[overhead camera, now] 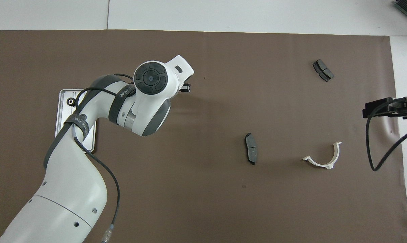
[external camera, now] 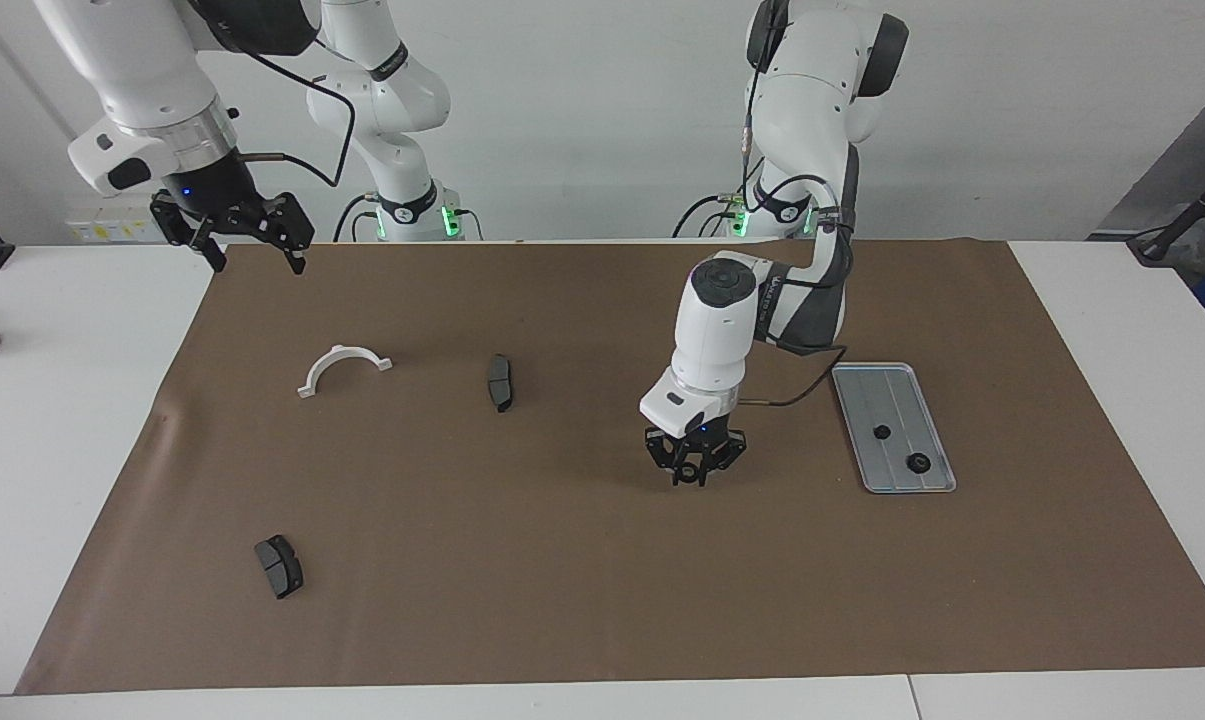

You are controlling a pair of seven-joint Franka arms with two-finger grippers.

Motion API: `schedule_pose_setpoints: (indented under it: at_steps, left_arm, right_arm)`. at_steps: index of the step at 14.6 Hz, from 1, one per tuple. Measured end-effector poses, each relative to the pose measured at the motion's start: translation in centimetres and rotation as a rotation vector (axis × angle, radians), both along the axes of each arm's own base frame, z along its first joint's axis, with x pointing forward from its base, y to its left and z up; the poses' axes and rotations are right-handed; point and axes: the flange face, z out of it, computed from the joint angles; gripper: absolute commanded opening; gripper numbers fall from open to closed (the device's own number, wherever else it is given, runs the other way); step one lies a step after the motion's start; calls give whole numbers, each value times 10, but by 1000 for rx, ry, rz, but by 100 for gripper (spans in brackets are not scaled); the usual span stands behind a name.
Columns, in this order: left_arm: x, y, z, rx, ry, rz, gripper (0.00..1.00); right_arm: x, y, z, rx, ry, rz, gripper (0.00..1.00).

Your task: Place bearing gear from tray to pile

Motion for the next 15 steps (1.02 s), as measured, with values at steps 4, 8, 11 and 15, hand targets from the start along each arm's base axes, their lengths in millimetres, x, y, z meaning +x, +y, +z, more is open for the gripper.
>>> schedule_pose_setpoints:
  at_steps: [4,8,11,15]
  left_arm:
    - [-2,-21,0,-64,-72,-11,6]
    - [-4,-23,-18,-100,-113,-18,100]
    - [-4,-25,-15,-108,-123,-20,100]
    - [-4,-22,-15,-95,-108,-13,100]
  right_arm:
    - [16,19,-28,49,-28,20,100]
    - [43,47,-64,47,-50,62,100]
    - [56,62,-86,48,-52,45,100]
    - [72,112,-117,58,-86,8,100]
